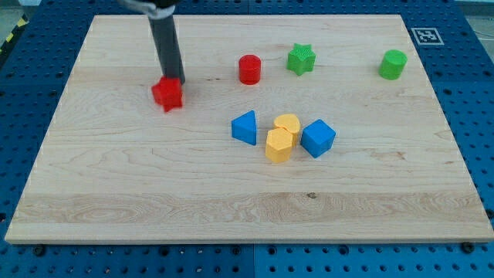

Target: Move the red star below the blue triangle

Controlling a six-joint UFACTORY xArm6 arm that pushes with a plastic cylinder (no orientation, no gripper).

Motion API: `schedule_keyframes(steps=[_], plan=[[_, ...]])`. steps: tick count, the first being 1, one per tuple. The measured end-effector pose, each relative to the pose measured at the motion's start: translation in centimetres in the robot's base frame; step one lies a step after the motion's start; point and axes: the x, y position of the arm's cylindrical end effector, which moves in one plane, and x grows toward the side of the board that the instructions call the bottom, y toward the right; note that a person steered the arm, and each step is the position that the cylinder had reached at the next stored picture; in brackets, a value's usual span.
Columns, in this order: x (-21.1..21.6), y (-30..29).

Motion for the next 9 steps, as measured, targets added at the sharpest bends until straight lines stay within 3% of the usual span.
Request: schedule_keyframes(steps=[1,3,4,5,7,8,9], plan=[[4.3,0.0],[0.4,-4.8],[3.2,-8.7],[5.9,-6.7],[8.3,5.0],[8.8,4.4],[9.2,-0.7]])
